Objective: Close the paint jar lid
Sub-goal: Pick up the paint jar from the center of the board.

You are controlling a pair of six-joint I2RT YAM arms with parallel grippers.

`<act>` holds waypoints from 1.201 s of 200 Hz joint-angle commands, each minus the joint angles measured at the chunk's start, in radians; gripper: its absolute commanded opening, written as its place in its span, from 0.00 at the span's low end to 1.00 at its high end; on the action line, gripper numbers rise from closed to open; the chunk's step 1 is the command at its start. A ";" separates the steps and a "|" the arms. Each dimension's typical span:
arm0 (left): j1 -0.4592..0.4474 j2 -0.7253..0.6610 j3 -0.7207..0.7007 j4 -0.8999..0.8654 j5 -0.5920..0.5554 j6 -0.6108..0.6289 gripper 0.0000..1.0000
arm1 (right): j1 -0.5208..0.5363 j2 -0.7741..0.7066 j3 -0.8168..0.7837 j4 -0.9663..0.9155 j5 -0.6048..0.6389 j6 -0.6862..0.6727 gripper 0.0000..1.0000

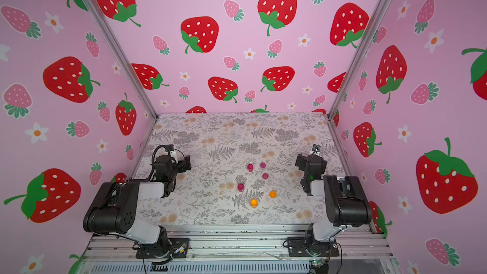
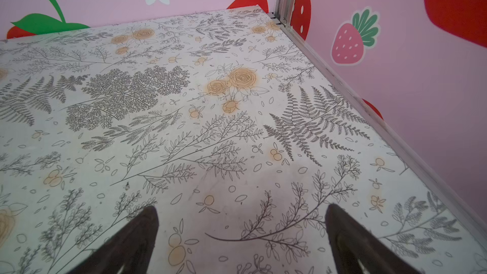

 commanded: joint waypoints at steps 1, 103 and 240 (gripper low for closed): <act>0.003 0.010 0.030 0.005 0.014 0.013 0.99 | -0.001 -0.017 0.003 0.014 0.013 0.007 0.99; 0.003 -0.003 0.032 0.008 0.010 0.011 0.99 | -0.001 -0.020 0.000 0.030 0.011 0.005 0.99; -0.642 -0.527 0.124 -0.480 0.037 -0.255 0.99 | 0.551 -0.132 0.763 -1.528 -0.303 0.268 0.99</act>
